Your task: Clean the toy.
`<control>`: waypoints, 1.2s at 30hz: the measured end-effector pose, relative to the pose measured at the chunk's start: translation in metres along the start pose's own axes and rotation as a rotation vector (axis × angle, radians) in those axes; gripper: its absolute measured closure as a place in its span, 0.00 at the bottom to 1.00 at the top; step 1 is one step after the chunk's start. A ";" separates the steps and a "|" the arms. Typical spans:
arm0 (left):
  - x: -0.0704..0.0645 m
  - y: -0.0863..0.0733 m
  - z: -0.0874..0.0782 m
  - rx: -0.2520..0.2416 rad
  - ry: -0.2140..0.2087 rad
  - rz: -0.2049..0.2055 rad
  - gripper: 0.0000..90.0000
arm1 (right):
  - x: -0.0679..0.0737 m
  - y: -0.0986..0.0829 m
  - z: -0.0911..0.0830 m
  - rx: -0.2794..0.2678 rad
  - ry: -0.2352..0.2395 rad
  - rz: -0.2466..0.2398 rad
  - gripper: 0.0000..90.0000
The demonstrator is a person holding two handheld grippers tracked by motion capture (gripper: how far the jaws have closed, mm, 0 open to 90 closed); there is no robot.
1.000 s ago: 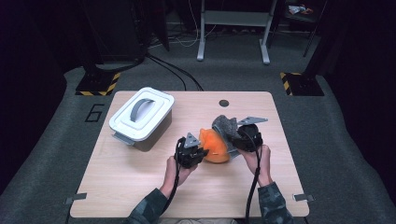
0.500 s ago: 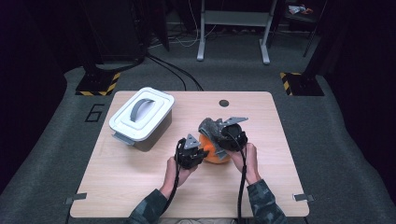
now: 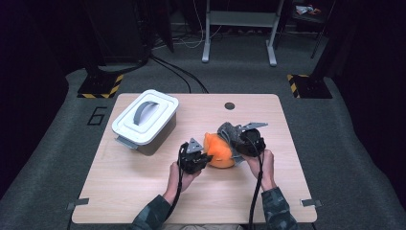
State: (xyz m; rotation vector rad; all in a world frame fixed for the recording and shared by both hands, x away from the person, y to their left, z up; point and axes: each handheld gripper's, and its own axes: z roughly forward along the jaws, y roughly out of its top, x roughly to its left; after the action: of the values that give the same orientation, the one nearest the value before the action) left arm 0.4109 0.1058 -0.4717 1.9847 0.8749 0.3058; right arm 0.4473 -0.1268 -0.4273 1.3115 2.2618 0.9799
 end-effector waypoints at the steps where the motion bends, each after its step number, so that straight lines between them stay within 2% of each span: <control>1: 0.000 -0.001 0.000 0.002 -0.001 -0.001 0.91 | -0.003 -0.002 0.000 0.002 -0.004 0.003 0.82; 5: 0.001 -0.001 0.000 0.006 0.000 0.004 0.91 | -0.013 -0.012 0.002 0.013 -0.011 0.038 0.82; 6: 0.000 -0.001 0.000 0.009 -0.005 -0.005 0.91 | -0.013 -0.012 0.002 0.013 -0.011 0.038 0.82; 7: 0.000 0.000 0.000 0.011 0.002 0.008 0.91 | -0.018 -0.015 0.004 0.012 -0.006 0.056 0.82; 12: 0.001 -0.001 0.000 0.004 -0.001 -0.014 0.91 | -0.023 -0.021 0.007 0.028 -0.024 0.066 0.82; 20: 0.003 -0.002 0.000 0.006 0.000 -0.006 0.91 | -0.031 -0.030 0.014 0.057 -0.025 0.104 0.82; 26: 0.004 -0.002 0.000 -0.003 -0.002 -0.014 0.91 | -0.037 -0.040 0.025 0.106 -0.036 0.137 0.82; 27: 0.004 -0.002 0.000 -0.006 -0.003 -0.017 0.91 | -0.039 -0.042 0.028 0.113 -0.038 0.130 0.82; 28: 0.004 -0.002 0.000 -0.005 -0.003 -0.016 0.91 | -0.040 -0.045 0.032 0.137 -0.038 0.139 0.82; 31: 0.005 -0.003 -0.001 -0.004 -0.004 -0.013 0.91 | -0.042 -0.051 0.039 0.154 -0.025 0.151 0.82; 34: 0.006 -0.003 -0.001 -0.005 -0.012 -0.013 0.91 | -0.044 -0.050 0.034 0.137 -0.038 0.155 0.82; 36: 0.006 -0.003 -0.001 -0.012 -0.011 -0.020 0.91 | -0.046 -0.047 0.023 0.106 -0.053 0.153 0.82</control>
State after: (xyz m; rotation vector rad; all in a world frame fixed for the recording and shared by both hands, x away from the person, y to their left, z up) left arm 0.4135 0.1116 -0.4745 1.9640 0.8837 0.2875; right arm 0.4556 -0.1725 -0.4792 1.5558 2.2278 0.8736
